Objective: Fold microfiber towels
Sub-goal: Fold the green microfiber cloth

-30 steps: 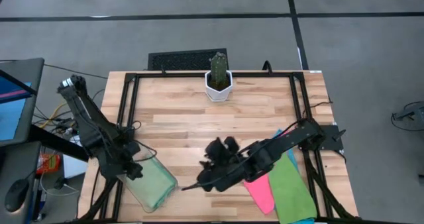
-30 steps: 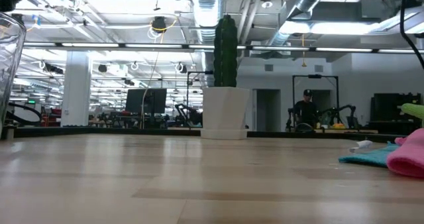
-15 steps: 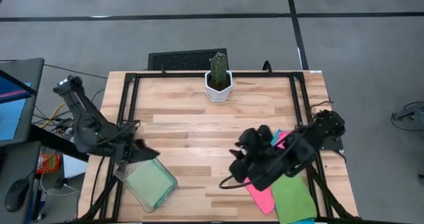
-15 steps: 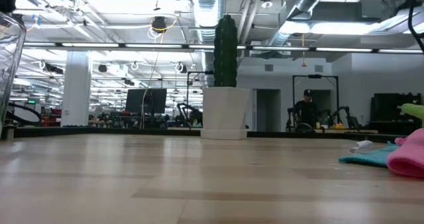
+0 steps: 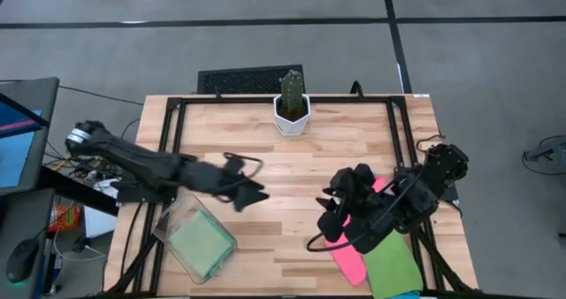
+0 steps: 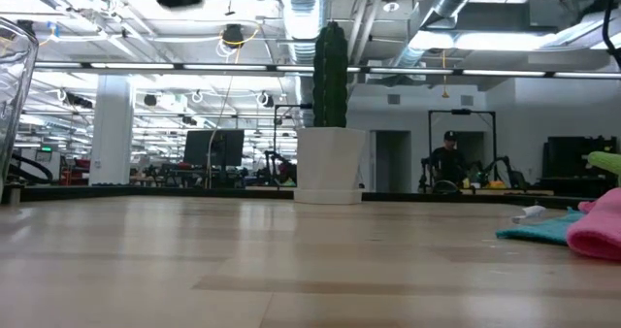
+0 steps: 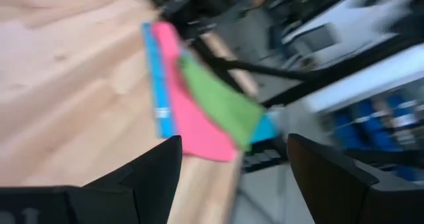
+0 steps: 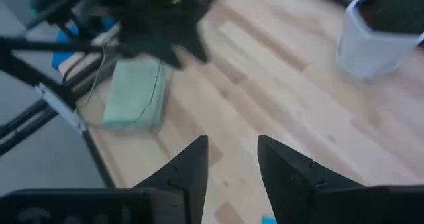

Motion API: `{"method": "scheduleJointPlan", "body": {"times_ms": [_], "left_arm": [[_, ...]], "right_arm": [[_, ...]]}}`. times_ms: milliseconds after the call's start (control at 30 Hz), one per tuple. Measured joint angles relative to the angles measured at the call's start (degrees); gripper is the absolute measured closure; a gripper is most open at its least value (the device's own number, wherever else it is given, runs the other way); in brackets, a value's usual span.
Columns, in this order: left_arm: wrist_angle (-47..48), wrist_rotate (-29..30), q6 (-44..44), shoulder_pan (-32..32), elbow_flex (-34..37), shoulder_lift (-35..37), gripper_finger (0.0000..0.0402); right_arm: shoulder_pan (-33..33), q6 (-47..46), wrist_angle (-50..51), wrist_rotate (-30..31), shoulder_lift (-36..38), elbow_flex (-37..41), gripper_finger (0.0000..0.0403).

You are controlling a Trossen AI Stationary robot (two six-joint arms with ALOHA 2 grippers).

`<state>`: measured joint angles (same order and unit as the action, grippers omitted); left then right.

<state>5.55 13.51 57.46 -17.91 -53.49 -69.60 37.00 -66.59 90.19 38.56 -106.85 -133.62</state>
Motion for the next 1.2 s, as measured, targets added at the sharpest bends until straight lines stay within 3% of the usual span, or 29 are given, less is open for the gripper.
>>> {"method": "scheduleJointPlan", "body": {"times_ms": [167, 400, 567, 733, 900, 1200], "left_arm": [[1.1, -8.4, -0.78, 3.12, 0.0, -8.58, 0.0136], [3.86, -17.81, 2.93, -1.69, 0.0, -16.33, 0.0136], [5.39, -18.79, 7.22, -6.6, -0.02, -16.81, 0.0136], [7.32, -18.77, 12.39, -11.15, -0.02, -16.81, 0.0136], [7.08, -17.81, 17.2, -14.0, -0.02, -16.79, 0.0136], [5.23, -17.63, 21.87, -16.64, -0.02, -16.75, 0.0136]], "right_arm": [[1.7, -6.82, -0.07, -4.6, -0.11, 5.6, 0.0265], [5.89, -23.69, -0.03, -18.15, -0.33, 22.46, 0.028], [8.75, -34.99, 0.01, -29.18, -0.33, 31.9, 0.0252], [10.33, -41.43, 0.02, -36.7, -0.2, 38.98, 0.0194], [6.81, -40.3, -0.19, -36.9, 0.13, 45.82, 0.0149], [-3.32, -22.5, -4.1, -35.89, 8.19, 58.74, 0.0153]]}}
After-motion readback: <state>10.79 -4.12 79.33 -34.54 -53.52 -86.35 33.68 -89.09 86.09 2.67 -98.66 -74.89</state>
